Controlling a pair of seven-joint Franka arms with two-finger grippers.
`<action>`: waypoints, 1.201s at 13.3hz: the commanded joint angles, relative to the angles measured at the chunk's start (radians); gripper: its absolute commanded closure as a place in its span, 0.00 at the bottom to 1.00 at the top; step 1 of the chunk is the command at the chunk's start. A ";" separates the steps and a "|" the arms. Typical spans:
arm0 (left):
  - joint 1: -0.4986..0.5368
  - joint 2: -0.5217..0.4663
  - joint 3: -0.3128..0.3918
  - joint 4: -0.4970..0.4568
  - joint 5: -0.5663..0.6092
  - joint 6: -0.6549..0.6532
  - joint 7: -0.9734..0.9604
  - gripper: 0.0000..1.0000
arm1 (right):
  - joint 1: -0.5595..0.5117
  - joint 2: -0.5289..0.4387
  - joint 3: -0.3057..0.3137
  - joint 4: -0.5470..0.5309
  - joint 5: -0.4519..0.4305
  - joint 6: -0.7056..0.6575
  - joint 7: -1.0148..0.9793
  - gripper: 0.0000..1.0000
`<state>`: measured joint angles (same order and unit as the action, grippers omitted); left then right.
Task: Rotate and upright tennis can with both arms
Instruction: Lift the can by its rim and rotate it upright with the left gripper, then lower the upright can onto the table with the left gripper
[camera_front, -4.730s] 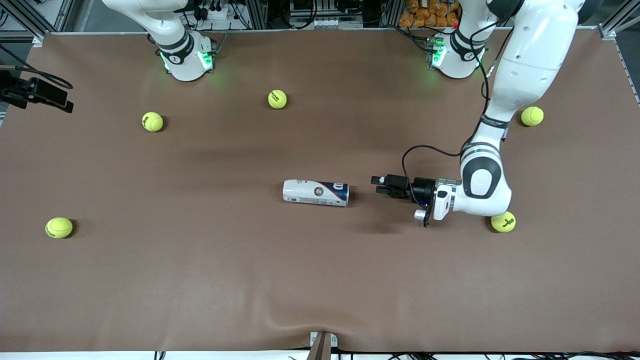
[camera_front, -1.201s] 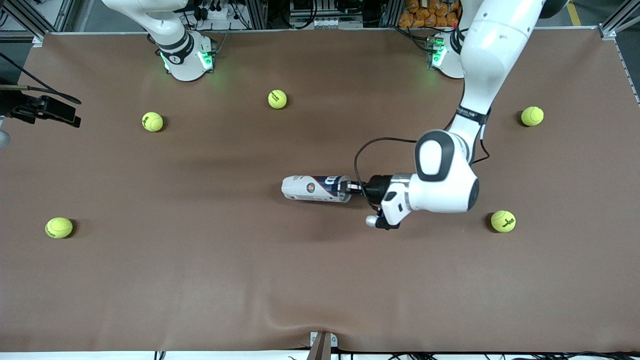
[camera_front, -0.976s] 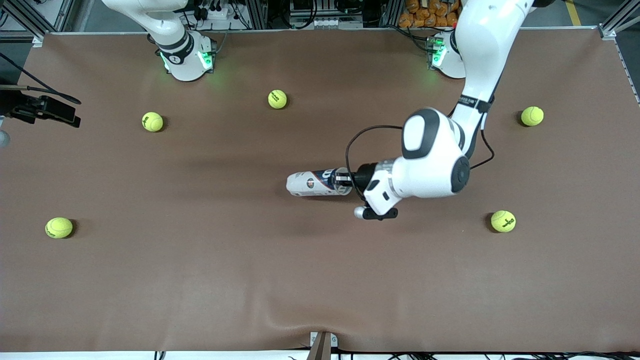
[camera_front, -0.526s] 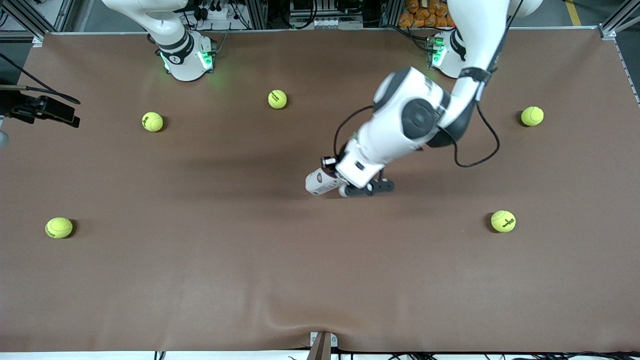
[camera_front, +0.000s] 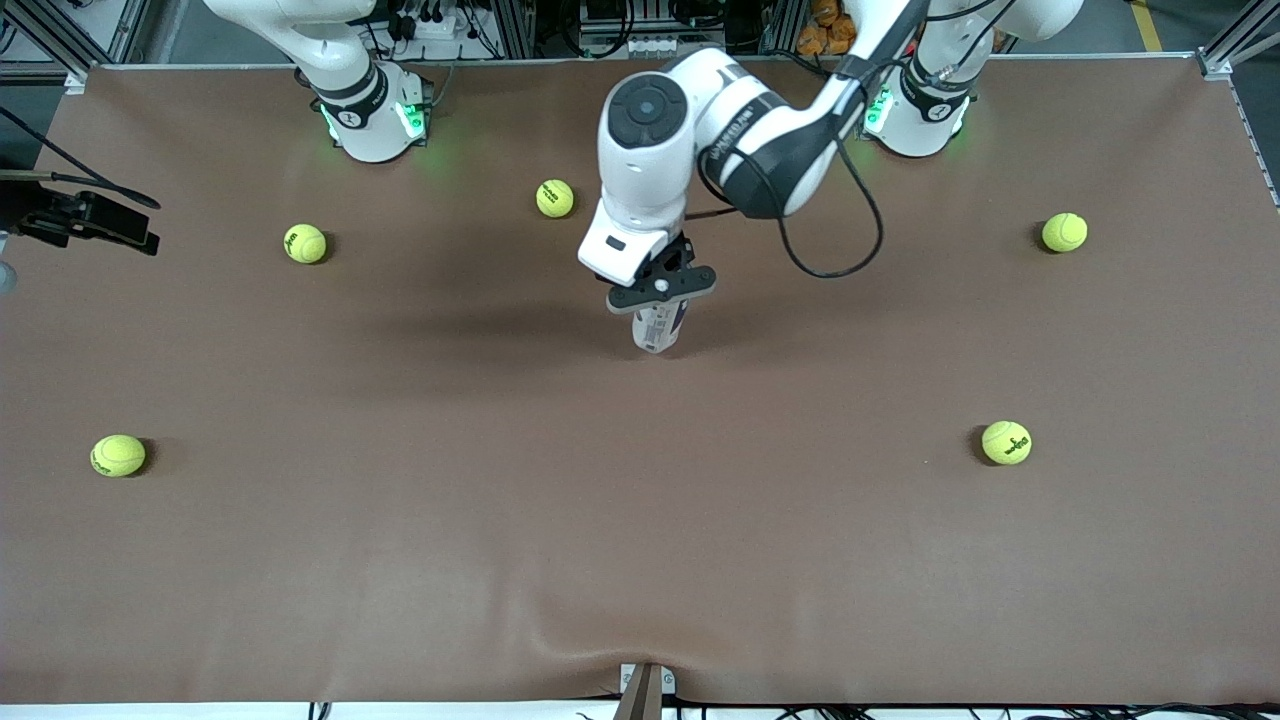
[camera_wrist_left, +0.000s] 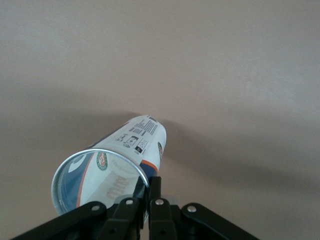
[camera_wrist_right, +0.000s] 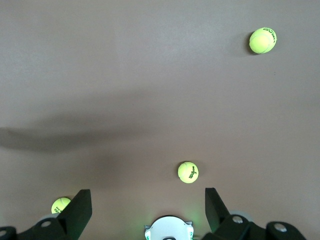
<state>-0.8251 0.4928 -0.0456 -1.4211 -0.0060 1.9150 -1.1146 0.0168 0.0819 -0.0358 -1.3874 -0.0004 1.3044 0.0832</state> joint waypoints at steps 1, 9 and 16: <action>-0.026 0.056 0.012 0.050 0.038 -0.016 -0.079 1.00 | -0.011 -0.004 0.005 0.002 0.005 -0.002 0.007 0.00; -0.037 0.092 0.012 0.050 0.040 0.001 -0.088 1.00 | -0.011 -0.002 0.005 0.002 0.007 -0.002 0.007 0.00; -0.040 0.107 0.012 0.050 0.041 0.026 -0.088 0.88 | -0.051 -0.002 0.004 -0.004 0.063 0.013 -0.005 0.00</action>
<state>-0.8519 0.5816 -0.0434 -1.3950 0.0092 1.9365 -1.1775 -0.0126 0.0822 -0.0409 -1.3874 0.0412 1.3120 0.0833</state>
